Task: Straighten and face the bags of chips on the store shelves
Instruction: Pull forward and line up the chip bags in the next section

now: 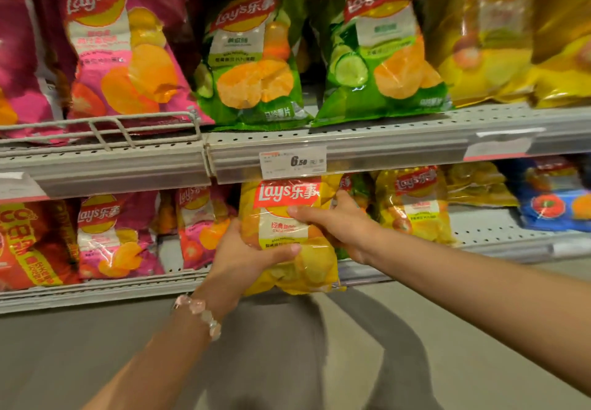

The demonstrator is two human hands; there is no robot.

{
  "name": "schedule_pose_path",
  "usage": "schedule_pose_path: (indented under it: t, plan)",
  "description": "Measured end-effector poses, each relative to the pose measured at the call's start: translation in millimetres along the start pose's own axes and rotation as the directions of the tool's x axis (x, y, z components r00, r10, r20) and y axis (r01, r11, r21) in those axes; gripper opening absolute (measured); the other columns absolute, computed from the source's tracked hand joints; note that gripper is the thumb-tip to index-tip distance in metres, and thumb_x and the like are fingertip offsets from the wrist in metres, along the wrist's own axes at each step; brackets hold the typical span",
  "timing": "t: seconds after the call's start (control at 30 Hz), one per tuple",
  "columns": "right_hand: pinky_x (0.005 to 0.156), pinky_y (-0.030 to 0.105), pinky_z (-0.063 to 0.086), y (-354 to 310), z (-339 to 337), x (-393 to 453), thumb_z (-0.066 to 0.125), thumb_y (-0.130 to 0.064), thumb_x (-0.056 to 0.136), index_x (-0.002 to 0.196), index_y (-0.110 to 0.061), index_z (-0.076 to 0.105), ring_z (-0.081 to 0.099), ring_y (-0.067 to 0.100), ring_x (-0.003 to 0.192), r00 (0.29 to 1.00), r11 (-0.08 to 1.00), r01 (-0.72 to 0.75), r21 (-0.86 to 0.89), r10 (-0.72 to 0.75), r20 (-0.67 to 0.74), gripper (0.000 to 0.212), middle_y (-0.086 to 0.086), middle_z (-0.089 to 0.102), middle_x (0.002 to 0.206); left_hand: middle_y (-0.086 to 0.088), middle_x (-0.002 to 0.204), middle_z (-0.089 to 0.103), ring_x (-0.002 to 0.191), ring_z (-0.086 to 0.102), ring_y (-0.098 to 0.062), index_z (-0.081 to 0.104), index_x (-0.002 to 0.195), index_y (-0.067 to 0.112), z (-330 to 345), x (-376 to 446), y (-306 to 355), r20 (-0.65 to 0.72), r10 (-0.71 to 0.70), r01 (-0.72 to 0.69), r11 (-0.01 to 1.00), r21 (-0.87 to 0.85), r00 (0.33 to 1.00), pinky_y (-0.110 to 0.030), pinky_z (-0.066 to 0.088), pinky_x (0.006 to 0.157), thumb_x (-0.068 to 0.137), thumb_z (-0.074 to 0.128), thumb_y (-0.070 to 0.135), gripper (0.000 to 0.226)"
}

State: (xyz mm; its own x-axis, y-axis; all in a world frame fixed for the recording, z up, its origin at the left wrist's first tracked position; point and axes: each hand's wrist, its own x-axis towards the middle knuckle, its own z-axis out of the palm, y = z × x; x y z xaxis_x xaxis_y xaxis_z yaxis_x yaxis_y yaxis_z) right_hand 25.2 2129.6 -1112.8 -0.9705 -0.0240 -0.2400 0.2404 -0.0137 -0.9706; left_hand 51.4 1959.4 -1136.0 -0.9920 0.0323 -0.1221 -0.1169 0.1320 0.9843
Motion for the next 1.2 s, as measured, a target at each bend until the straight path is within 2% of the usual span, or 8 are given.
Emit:
schedule_pose_path:
  t: [0.2, 0.37, 0.47, 0.57, 0.7, 0.8, 0.9, 1.2]
  plan:
    - [0.076, 0.034, 0.058, -1, -65, -14, 0.084, -0.019, 0.068, 0.118, -0.015, 0.049, 0.068, 0.018, 0.094, 0.996, 0.999, 0.024, 0.033, -0.021, -0.084, 0.06, 0.005, 0.068, 0.109, 0.001, 0.109, 0.07, 0.094, 0.07, -0.011, 0.053, 0.124, 0.018, 58, 2, 12, 0.066, -0.006, -0.002, 0.992, 0.128, 0.998, -0.033, 0.059, 0.079, 0.026, 0.093, 0.049, 0.111]
    - [0.076, 0.037, 0.058, -4, -123, -15, 0.082, -0.013, 0.069, 0.118, -0.011, 0.05, 0.068, 0.021, 0.091, 0.982, 0.997, 0.033, 0.072, -0.019, -0.187, 0.059, 0.007, 0.068, 0.105, 0.011, 0.102, 0.061, 0.081, 0.063, 0.004, 0.041, 0.123, 0.023, 109, 3, 30, 0.174, -0.055, 0.023, 0.984, 0.178, 0.983, -0.009, 0.05, 0.057, 0.058, 0.091, 0.024, 0.081]
    - [0.072, 0.035, 0.057, -7, -170, -14, 0.083, -0.012, 0.068, 0.12, -0.007, 0.047, 0.068, 0.021, 0.09, 0.963, 0.997, 0.048, 0.065, -0.029, -0.267, 0.063, 0.009, 0.067, 0.106, 0.007, 0.126, 0.05, 0.107, 0.053, -0.003, 0.024, 0.144, 0.027, 132, 5, 35, 0.24, -0.043, -0.047, 0.932, 0.359, 0.97, -0.012, 0.046, 0.078, 0.055, 0.089, 0.032, 0.111]
    - [0.08, 0.036, 0.055, -10, -223, -13, 0.082, -0.015, 0.07, 0.125, -0.01, 0.046, 0.066, 0.021, 0.097, 0.947, 0.997, 0.082, 0.002, -0.077, -0.312, 0.066, 0.007, 0.065, 0.112, 0.002, 0.154, 0.022, 0.139, 0.026, -0.017, 0.008, 0.151, 0.028, 151, 10, 37, 0.258, 0.022, -0.182, 0.765, 0.618, 0.966, -0.033, 0.03, 0.112, 0.045, 0.088, 0.054, 0.135]
    - [0.087, 0.038, 0.051, -11, -283, -11, 0.079, -0.009, 0.071, 0.121, -0.013, 0.044, 0.062, 0.023, 0.101, 0.899, 0.992, 0.111, -0.055, -0.124, -0.42, 0.061, 0.006, 0.062, 0.109, 0.0, 0.153, 0.011, 0.143, 0.008, -0.021, 0.002, 0.151, 0.025, 184, 24, 27, 0.358, 0.165, -0.394, 0.384, 0.835, 0.919, -0.042, 0.015, 0.118, 0.054, 0.081, 0.064, 0.131]
    - [0.076, 0.031, 0.05, -11, -315, -7, 0.077, -0.002, 0.071, 0.12, -0.01, 0.044, 0.063, 0.02, 0.092, 0.865, 0.99, 0.123, -0.071, -0.142, -0.481, 0.06, 0.001, 0.062, 0.096, -0.004, 0.157, 0.002, 0.145, 0.001, -0.026, -0.001, 0.15, 0.026, 213, 41, 16, 0.358, 0.187, -0.389, 0.17, 0.905, 0.915, -0.052, 0.009, 0.118, 0.057, 0.078, 0.067, 0.13]
    - [0.063, 0.023, 0.047, -8, -336, 1, 0.074, 0.003, 0.071, 0.123, -0.006, 0.045, 0.061, 0.013, 0.082, 0.863, 0.992, 0.105, -0.069, -0.125, -0.49, 0.06, 0.001, 0.062, 0.092, -0.005, 0.158, -0.004, 0.146, -0.005, -0.029, -0.001, 0.149, 0.028, 239, 54, 12, 0.345, 0.178, -0.361, 0.067, 0.93, 0.922, -0.057, 0.005, 0.116, 0.058, 0.079, 0.064, 0.126]
    - [0.064, 0.032, 0.05, 15, -370, 33, 0.066, 0.001, 0.078, 0.121, -0.008, 0.049, 0.063, 0.024, 0.082, 0.905, 0.999, -0.044, -0.008, 0.037, -0.424, 0.048, 0.011, 0.066, 0.1, -0.006, 0.15, 0.018, 0.142, 0.015, -0.029, -0.008, 0.151, 0.025, 273, 76, -8, 0.362, 0.089, -0.347, -0.146, 0.926, 0.928, -0.061, 0.007, 0.114, 0.062, 0.08, 0.059, 0.13]
